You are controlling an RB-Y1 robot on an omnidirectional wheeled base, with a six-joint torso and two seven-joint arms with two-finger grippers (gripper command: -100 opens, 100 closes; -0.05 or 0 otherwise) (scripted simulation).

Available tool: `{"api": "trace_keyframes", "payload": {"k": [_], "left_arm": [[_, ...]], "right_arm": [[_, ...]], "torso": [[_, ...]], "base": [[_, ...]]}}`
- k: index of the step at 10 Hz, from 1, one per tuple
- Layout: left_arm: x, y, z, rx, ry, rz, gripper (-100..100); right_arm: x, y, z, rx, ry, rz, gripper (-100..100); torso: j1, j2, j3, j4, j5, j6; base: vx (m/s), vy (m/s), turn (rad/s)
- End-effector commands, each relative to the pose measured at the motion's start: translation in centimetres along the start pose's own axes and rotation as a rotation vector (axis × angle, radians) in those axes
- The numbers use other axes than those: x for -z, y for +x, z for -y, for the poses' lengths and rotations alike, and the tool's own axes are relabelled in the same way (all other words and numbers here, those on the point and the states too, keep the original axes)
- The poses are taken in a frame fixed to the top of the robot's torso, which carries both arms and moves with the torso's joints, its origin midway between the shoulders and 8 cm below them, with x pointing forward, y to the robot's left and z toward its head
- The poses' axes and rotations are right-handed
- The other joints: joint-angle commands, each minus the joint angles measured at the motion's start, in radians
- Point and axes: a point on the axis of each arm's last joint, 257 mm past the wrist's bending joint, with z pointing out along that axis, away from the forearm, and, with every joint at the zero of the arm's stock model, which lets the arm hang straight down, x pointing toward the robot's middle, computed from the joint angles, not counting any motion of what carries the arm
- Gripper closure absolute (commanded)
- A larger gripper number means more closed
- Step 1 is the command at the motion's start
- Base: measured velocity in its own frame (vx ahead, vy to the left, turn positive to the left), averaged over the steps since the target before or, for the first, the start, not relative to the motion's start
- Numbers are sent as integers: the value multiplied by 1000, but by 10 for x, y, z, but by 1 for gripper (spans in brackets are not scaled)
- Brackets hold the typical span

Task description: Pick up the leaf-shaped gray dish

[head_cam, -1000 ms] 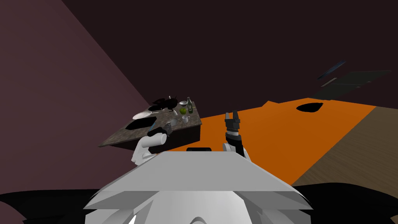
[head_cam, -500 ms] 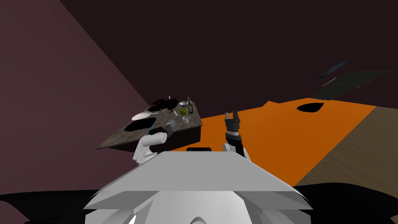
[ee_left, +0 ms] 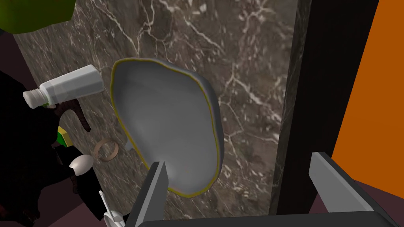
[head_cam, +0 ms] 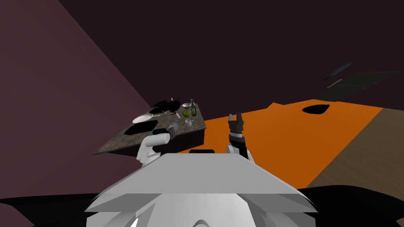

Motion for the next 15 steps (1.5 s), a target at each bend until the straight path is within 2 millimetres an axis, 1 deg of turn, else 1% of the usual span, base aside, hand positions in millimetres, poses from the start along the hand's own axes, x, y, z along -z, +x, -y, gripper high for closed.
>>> {"api": "trace_keyframes", "payload": {"k": [1,3,4,5,6,9,10,11,15], "left_arm": [[-1,-1,-6,3,-35,6,-100],[-1,-2,-10,4,-60,12,-100],[-1,-1,-9,4,-51,10,-100],[-1,-1,-9,4,-54,10,0],[-10,0,-10,3,-53,10,-100],[-22,0,-12,1,-52,9,-100],[-19,1,-11,2,-54,9,-100],[-19,1,-11,1,-52,9,100],[-19,1,-12,2,-54,9,100]], "right_arm": [[0,0,0,0,0,0,0],[0,0,0,0,0,0,0],[0,0,0,0,0,0,0],[0,0,0,0,0,0,0],[0,0,0,0,0,0,0],[0,0,0,0,0,0,0],[0,0,0,0,0,0,0],[0,0,0,0,0,0,0],[0,0,0,0,0,0,0]], "torso": [[0,0,0,0,0,0],[1,-1,-1,0,0,0],[1,0,0,0,0,0],[0,2,1,0,0,0],[-1,3,2,1,0,0],[-1,3,2,1,0,0],[-1,3,2,1,0,0],[0,3,1,0,0,0],[0,2,1,1,0,0]], "base": [[82,40,1],[68,34,-2],[29,14,-2],[6,3,0],[10,2,7],[14,4,5],[0,0,0],[0,0,0],[0,0,0]]}}
